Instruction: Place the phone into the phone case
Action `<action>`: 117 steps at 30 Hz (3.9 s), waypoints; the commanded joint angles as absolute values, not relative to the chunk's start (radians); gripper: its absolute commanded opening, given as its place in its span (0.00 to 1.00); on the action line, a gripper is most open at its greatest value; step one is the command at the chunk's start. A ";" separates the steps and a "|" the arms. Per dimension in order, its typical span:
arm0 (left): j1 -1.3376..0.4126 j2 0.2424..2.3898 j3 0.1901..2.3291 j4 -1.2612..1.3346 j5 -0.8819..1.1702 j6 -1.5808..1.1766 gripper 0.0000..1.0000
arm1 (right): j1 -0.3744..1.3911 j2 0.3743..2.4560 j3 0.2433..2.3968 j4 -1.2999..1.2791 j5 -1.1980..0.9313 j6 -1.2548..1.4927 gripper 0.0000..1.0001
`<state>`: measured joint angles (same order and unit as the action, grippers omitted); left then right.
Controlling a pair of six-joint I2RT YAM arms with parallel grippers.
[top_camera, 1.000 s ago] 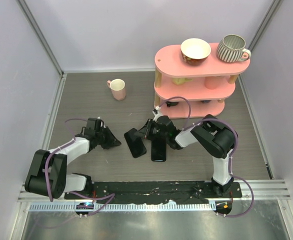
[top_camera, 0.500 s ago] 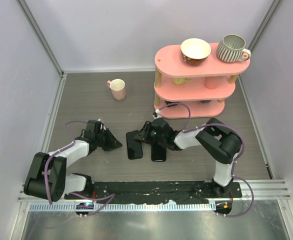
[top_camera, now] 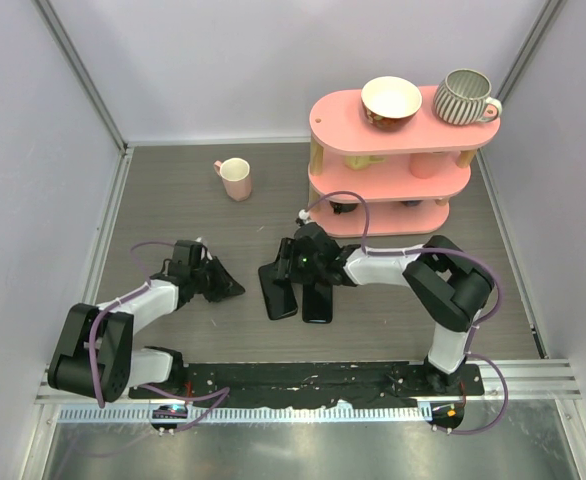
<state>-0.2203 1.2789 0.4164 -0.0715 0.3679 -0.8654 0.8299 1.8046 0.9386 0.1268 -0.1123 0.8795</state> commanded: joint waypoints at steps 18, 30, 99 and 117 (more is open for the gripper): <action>-0.224 1.322 0.449 -0.049 0.379 -0.848 0.16 | 0.801 1.764 1.088 -0.227 -0.014 0.683 0.91; -0.224 1.330 0.449 -0.035 0.382 -0.847 0.16 | 0.788 1.712 1.127 -0.331 0.052 0.581 0.97; -0.420 1.315 0.429 0.083 0.357 -1.014 0.12 | 0.945 1.813 1.227 -0.388 0.198 0.549 0.11; -0.468 1.295 0.397 0.095 0.313 -1.048 0.11 | 0.976 1.899 1.259 -0.350 0.141 0.624 0.08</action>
<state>-0.4446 1.3224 0.4038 0.0872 0.3111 -1.0290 0.9413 1.8812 1.2186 -0.4194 0.1822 0.5804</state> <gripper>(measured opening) 0.111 0.088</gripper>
